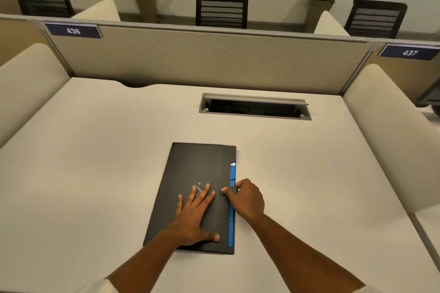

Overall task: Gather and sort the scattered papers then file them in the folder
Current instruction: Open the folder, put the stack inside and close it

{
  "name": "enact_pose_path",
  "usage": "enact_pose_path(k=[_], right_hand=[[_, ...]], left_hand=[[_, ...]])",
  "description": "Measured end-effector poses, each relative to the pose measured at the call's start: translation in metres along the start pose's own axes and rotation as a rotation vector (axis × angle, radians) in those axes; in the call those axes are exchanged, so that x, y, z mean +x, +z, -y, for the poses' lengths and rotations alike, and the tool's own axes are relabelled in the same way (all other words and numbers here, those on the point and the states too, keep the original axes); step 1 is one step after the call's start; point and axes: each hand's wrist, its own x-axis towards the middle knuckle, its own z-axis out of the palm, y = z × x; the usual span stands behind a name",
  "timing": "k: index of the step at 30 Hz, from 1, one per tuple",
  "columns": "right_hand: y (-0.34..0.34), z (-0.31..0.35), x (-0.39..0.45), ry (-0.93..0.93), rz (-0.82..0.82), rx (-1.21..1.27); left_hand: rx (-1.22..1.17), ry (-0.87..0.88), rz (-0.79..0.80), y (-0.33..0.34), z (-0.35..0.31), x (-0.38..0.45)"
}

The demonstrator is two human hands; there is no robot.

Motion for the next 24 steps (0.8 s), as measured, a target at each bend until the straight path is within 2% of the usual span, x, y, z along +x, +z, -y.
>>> enact_pose_path(k=[6, 9, 14, 19, 24], right_hand=[[0.015, 0.004, -0.018, 0.042, -0.136, 0.055], [0.016, 0.004, -0.022, 0.090, -0.137, 0.067], [0.012, 0.005, -0.022, 0.220, -0.099, 0.071], [0.015, 0.014, -0.026, 0.247, -0.128, 0.151], [0.022, 0.027, -0.030, 0.318, -0.123, 0.237]], left_hand=[[-0.181, -0.376, -0.302, 0.002, 0.032, -0.022], [-0.269, -0.433, -0.314, -0.005, 0.051, -0.028], [-0.392, -0.396, -0.355, -0.026, 0.064, -0.025], [-0.727, -0.442, -0.396, -0.046, 0.067, -0.023], [-1.097, -0.562, -0.293, -0.061, 0.091, -0.013]])
